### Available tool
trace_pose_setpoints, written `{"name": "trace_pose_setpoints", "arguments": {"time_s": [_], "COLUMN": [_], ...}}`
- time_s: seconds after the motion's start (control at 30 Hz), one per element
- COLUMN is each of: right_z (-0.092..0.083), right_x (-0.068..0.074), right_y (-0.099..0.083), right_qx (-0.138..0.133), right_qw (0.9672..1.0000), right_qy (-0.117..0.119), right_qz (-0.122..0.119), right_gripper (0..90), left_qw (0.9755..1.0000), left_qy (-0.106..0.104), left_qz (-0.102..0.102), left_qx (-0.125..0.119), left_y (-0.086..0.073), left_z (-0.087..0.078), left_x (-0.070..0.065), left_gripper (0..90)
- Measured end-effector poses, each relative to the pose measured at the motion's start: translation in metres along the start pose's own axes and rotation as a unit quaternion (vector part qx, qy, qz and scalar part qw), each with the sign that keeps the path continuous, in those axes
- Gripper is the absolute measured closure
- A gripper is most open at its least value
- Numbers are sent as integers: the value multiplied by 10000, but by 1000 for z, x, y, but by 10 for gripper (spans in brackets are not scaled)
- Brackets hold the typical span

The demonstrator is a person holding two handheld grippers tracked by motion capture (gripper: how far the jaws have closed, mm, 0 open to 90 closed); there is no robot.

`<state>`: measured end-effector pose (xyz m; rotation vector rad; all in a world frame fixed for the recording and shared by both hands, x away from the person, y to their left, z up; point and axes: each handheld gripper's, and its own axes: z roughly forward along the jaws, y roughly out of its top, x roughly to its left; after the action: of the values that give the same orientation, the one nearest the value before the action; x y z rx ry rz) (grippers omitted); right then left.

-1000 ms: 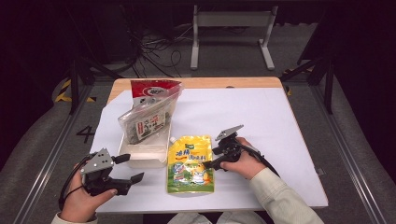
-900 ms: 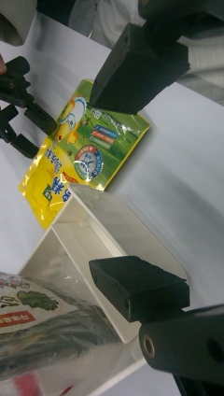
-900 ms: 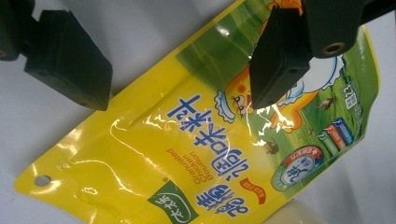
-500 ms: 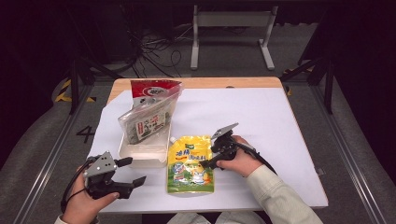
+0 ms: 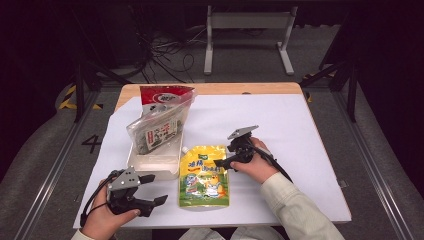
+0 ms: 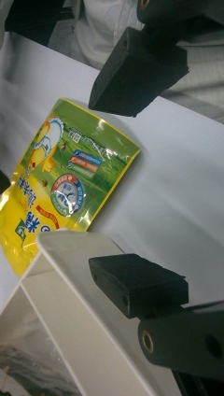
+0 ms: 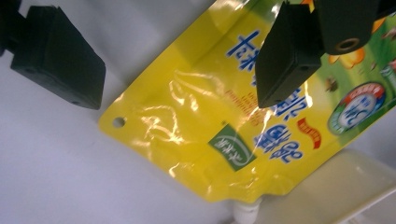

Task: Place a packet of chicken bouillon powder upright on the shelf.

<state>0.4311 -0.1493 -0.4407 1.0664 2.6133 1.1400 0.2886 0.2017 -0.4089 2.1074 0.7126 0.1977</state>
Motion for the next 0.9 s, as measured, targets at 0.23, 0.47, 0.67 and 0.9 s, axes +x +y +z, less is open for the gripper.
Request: {"name": "trace_pose_setpoints", "arguments": {"time_s": [0.23,0.47,0.67,0.9], "right_z": [12,22,24,20], "right_x": [-8,-11,-10,-9], "right_y": [9,14,14,15], "right_qx": [-20,33,9,-26], "right_qw": [9999,9998,9998,9996], "right_qy": [-129,-144,-10,77], "right_qz": [36,96,182,263], "right_gripper": [171,168,182,238], "left_qw": [10000,9996,9987,9978], "left_qy": [-65,-263,-500,-589], "left_qz": [-25,44,89,126], "left_qx": [11,39,58,294], "left_y": [-1,-3,-7,-10], "left_z": [2,13,35,51], "left_x": [0,-2,1,5], "left_gripper": [221,290,396,487]}}
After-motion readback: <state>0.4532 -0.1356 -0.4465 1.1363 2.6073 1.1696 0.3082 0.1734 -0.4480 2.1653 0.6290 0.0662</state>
